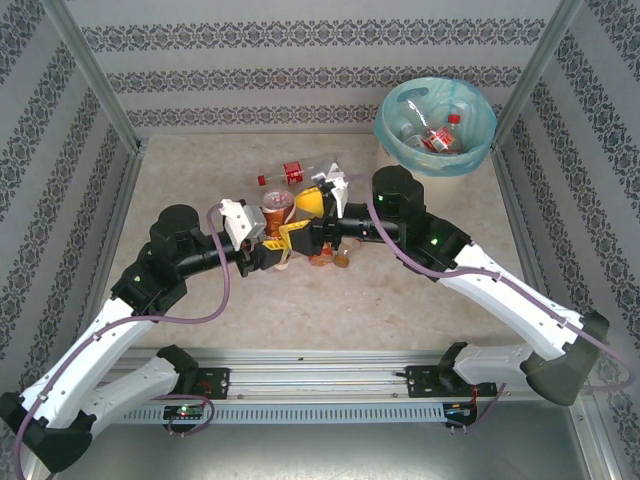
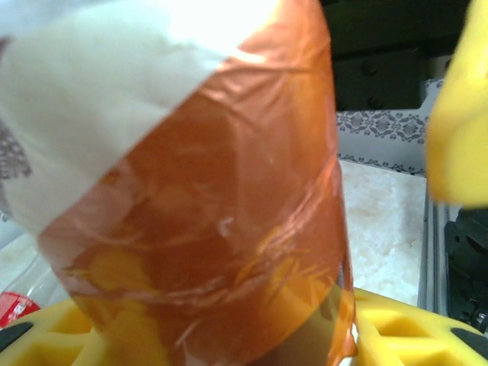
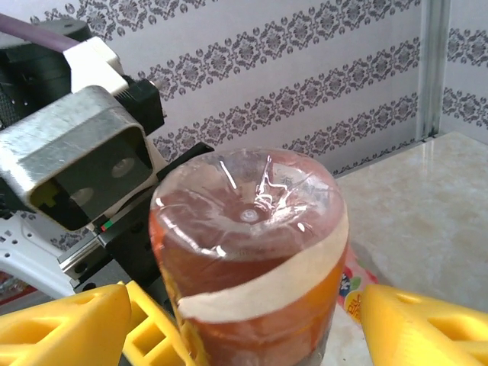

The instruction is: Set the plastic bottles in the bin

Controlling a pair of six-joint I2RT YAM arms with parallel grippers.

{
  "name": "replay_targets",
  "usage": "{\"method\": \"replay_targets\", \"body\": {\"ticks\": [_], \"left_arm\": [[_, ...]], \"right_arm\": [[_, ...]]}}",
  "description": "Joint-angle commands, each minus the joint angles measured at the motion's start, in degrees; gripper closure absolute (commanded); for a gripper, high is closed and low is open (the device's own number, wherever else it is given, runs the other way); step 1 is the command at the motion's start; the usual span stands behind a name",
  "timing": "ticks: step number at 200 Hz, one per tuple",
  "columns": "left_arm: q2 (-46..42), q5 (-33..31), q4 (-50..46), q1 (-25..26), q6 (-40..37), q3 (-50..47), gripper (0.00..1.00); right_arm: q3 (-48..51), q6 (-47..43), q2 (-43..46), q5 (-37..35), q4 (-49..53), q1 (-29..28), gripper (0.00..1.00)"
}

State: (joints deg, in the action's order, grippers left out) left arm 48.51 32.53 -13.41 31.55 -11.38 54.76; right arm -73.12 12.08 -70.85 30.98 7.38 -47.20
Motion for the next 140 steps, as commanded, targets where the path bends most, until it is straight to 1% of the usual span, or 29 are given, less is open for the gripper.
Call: {"method": "replay_targets", "body": {"ticks": [1,16,42,62,96,110,121,127,129,135,140], "left_arm": [[0.1,3.4,3.2,1.0,-4.0,-0.1,0.61],[0.3,3.8,3.5,1.1,-4.7,-0.4,0.62],[0.0,4.6,5.3,1.3,-5.4,-1.6,0.62],[-0.9,4.5,7.5,1.3,-6.1,-3.9,0.62],[-2.1,4.1,11.2,1.3,-6.2,-8.1,0.62],[-2.1,3.3,11.7,1.3,-6.0,-8.6,0.6],[-2.4,1.8,13.0,1.3,-5.3,-9.5,0.54],[-2.6,0.7,13.9,1.3,-4.7,-10.1,0.49],[-2.7,0.3,14.2,1.3,-4.5,-10.2,0.46],[-3.1,-1.0,15.2,1.2,-3.8,-10.9,0.31],[-3.4,-1.8,16.0,1.2,-3.3,-11.4,0.22]], "right_arm": [[-2.3,-0.4,-1.9,2.5,-1.3,-1.6,0.21],[-2.9,-0.4,-2.7,1.8,-1.2,-2.2,0.22],[-2.8,0.4,-3.7,0.7,-2.6,-2.8,0.27],[-3.0,0.6,-4.6,0.8,-3.4,-3.3,0.34],[-4.1,0.3,-5.5,-0.1,-1.7,-3.8,0.47],[-3.6,0.4,-5.0,-1.1,-1.6,-3.8,0.49],[-3.0,0.2,-4.5,-1.7,-1.8,-3.9,0.49],[-2.8,0.0,-4.2,-2.2,-1.8,-3.9,0.5],[-2.8,0.0,-4.2,-2.4,-1.8,-3.9,0.5],[-2.7,0.0,-3.9,-3.1,-1.6,-3.8,0.5],[-2.6,-0.1,-3.7,-3.7,-1.4,-3.8,0.5]]}}
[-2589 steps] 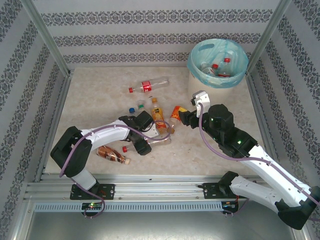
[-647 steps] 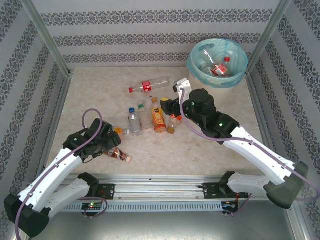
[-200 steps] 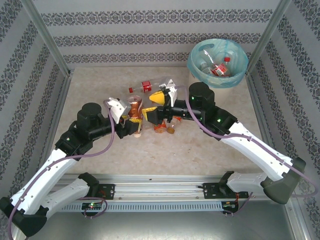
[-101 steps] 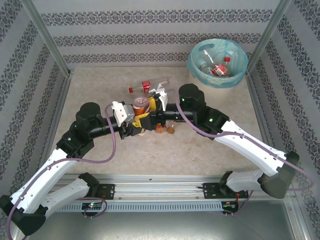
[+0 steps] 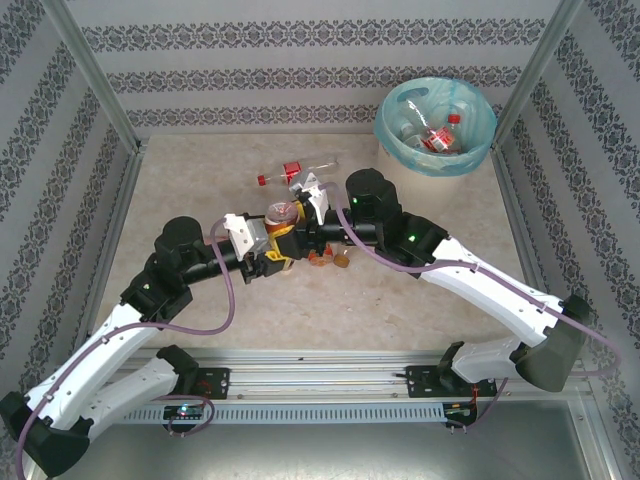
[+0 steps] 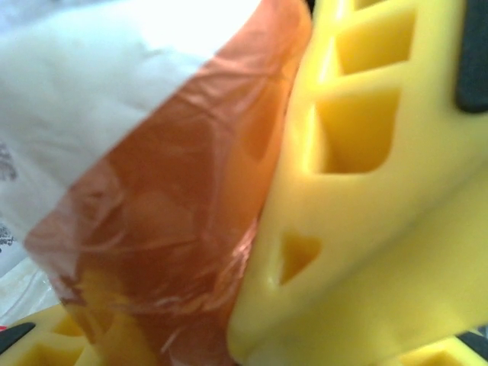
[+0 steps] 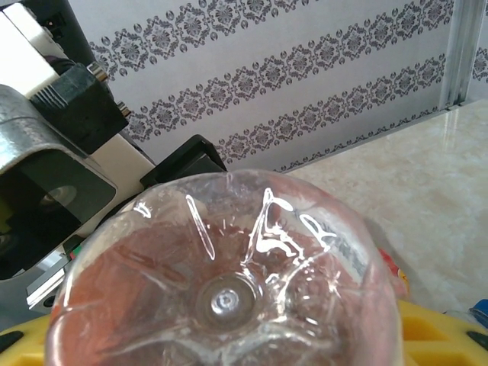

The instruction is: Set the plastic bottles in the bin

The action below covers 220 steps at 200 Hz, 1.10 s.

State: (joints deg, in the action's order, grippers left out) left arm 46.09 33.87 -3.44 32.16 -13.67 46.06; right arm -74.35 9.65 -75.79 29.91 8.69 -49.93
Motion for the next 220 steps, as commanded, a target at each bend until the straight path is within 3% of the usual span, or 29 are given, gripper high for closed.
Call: {"method": "replay_targets", "body": {"ticks": [1,16,33,75,118,151,188,220], "left_arm": [[-1.0,-3.3,6.2,0.6,-1.0,-2.8,0.21],[-2.4,-5.5,8.0,0.6,-0.3,-4.2,0.08],[-3.9,-7.7,10.0,0.6,-0.2,-5.8,0.0],[-6.7,-14.9,14.0,0.6,0.5,-8.5,0.0],[-2.6,-17.4,18.1,0.5,3.5,-7.0,0.0],[7.6,-15.6,15.9,0.5,8.9,1.6,0.0],[17.5,-12.1,15.2,0.5,13.7,9.7,0.0],[26.4,-9.9,14.2,0.6,17.1,18.6,0.0]], "right_arm": [[-1.4,2.3,1.3,-2.8,-2.6,-1.1,0.5],[-1.5,1.6,2.2,-5.7,-1.3,-1.1,0.52],[-2.0,-0.6,3.7,-10.1,0.3,-1.0,0.53],[-4.7,-6.4,7.2,-24.7,4.2,1.5,0.53],[-5.5,-7.2,11.8,-34.5,4.7,10.2,0.55],[-6.5,-7.5,13.7,-34.0,4.2,22.1,0.54],[-9.1,-7.0,10.1,-31.3,3.9,33.8,0.56],[-12.5,-5.6,4.6,-29.5,3.9,38.9,0.57]]}}
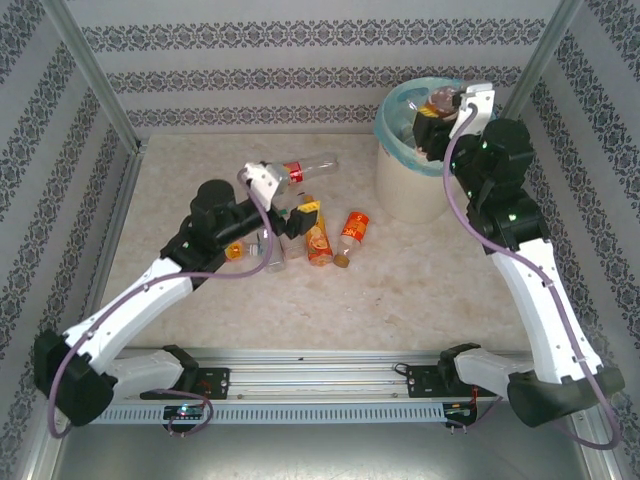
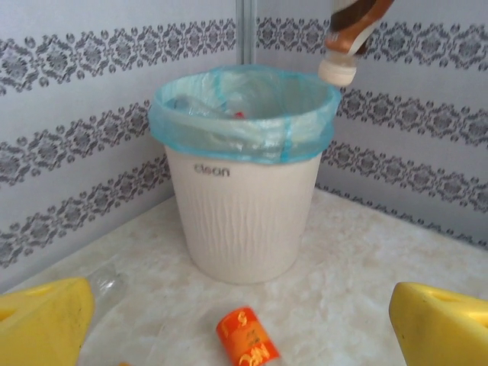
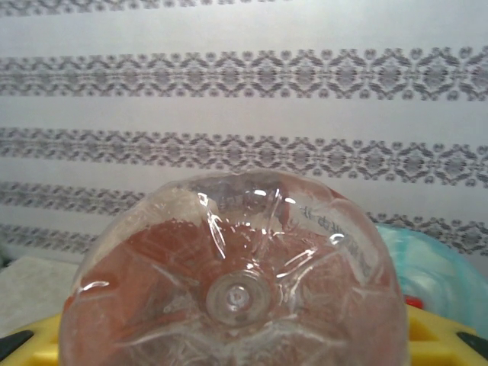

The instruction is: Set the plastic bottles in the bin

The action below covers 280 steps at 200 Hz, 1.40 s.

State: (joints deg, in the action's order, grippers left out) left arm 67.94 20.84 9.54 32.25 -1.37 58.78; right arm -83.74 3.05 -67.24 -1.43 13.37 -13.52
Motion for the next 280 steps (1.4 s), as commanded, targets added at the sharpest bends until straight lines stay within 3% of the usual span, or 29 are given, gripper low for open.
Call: {"method": "replay_targets", "body": {"ticks": [1,50,119,197,261,280], "left_arm": [[4.9,3.1,1.4,0.5,4.9,6.0,0.0],[11.5,5.0,2.5,0.5,6.9,8.6,0.0],[6.3,-1.0,8.2,0.6,4.8,-1.6,0.0],[2.4,-6.4,6.9,1.3,1.1,-2.6,0.0],[2.3,-7.0,7.8,2.9,-0.1,-3.5,0.0],[3.1,-6.9,7.5,3.1,0.2,-3.3,0.0]], "right_arm": [[-3.3,1.0,-4.2,1.9,-0.7,2.6,0.57],[-5.9,0.2,-11.5,2.5,1.5,3.9,0.56],[-7.5,2.7,-17.1,6.4,3.9,5.9,0.57],[-13.0,4.2,-19.9,6.8,5.3,6.0,0.58],[-7.1,3.8,-23.5,6.1,2.2,6.1,0.53],[-7.7,3.6,-24.3,6.9,3.0,6.2,0.44]]}}
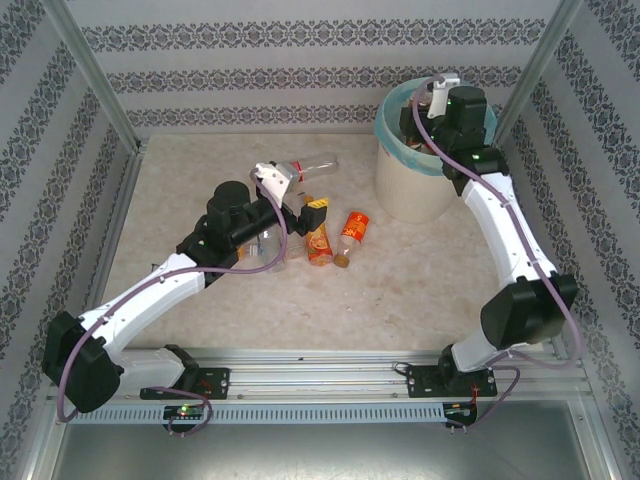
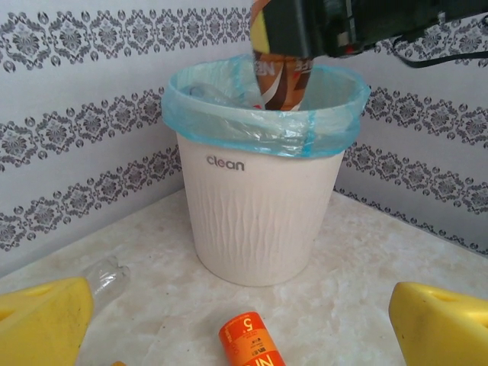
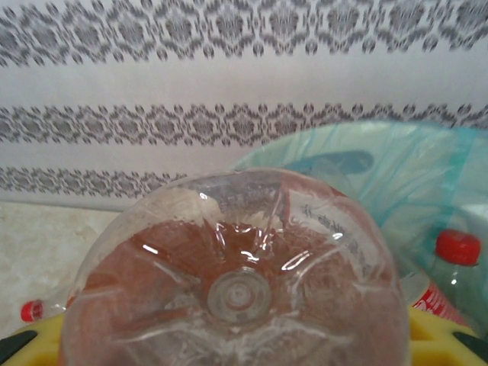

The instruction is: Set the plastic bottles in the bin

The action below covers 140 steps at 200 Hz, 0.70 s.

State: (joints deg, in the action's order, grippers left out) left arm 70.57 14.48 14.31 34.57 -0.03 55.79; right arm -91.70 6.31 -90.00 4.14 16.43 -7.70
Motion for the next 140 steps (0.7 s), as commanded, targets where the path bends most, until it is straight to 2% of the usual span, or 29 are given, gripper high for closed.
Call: {"method": "replay_targets", "body": {"ticks": [1,34,46,97,140], "left_arm": [[0.5,-0.5,2.7,0.8,-1.1,-0.4,0.0],[1.3,-0.8,2.3,1.1,-1.5,-0.2,0.0],[1.2,-0.8,2.3,1.1,-1.5,-0.2,0.0],[0.6,-1.3,1.9,1.4,-2.4,-0.2,0.0],[0.1,-2.3,1.8,1.6,-3.2,-0.3,0.0]], "right_arm": [[0.2,0.4,-1.5,1.4,0.0,0.4,0.43],[-1.5,0.4,-0.5,2.2,-0.8,0.4,0.3],[-2.7,0.2,-0.6,1.9,-0.2,0.4,0.28],[-6.0,0.5,0.0,3.1,-0.2,0.4,0.28],[-8.3,0.6,-1.6,3.2,0.6,0.4,0.36]]}}
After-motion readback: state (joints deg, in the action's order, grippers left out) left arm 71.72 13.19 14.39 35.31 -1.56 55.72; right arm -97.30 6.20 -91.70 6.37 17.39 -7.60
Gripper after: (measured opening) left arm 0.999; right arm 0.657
